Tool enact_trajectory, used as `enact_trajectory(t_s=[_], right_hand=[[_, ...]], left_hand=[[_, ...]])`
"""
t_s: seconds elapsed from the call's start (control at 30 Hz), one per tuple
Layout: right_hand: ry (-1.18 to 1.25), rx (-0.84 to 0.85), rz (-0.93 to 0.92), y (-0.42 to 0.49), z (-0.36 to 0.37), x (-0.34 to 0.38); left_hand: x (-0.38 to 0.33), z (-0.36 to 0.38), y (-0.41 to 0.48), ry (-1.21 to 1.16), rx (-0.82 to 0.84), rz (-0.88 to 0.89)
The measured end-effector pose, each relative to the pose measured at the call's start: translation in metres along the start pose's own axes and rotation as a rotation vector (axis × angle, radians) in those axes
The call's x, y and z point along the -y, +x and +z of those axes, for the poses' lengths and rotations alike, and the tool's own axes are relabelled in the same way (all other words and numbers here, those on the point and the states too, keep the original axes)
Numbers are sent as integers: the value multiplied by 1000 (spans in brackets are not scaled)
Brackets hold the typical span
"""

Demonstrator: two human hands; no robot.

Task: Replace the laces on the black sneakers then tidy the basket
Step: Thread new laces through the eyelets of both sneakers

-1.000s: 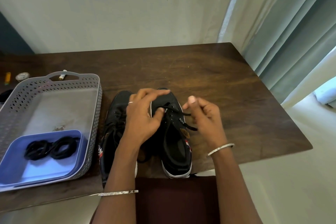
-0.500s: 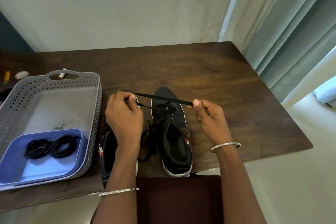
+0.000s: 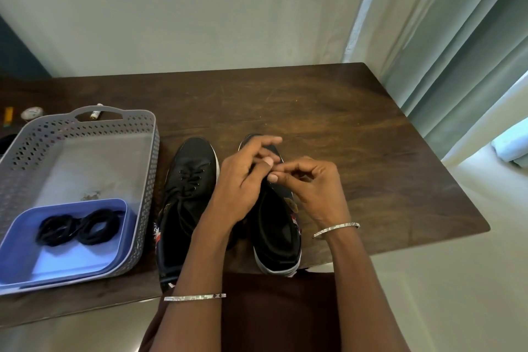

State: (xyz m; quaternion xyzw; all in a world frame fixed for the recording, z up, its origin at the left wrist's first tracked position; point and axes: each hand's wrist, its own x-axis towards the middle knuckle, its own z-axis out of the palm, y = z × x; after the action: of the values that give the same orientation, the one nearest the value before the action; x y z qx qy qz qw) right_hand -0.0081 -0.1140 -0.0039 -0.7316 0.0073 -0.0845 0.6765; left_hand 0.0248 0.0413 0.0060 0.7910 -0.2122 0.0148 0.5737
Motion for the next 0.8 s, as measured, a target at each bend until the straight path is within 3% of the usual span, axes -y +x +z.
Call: enact_trajectory(t_s=[0.1,0.4,0.6,0.8], right_hand=[[-37,17,-18,1,-2,-3],[-76,-63,9,2,-1,-6],[-350,79,171,-1,-2,-7],[-482,175,198,-2,1,-2]], left_hand=[[3,2,0,-18,92,-70],[7,-4,1,81,47,-113],[22,-10,2,245,-149,-212],[16,-6,3,263,-139,-247]])
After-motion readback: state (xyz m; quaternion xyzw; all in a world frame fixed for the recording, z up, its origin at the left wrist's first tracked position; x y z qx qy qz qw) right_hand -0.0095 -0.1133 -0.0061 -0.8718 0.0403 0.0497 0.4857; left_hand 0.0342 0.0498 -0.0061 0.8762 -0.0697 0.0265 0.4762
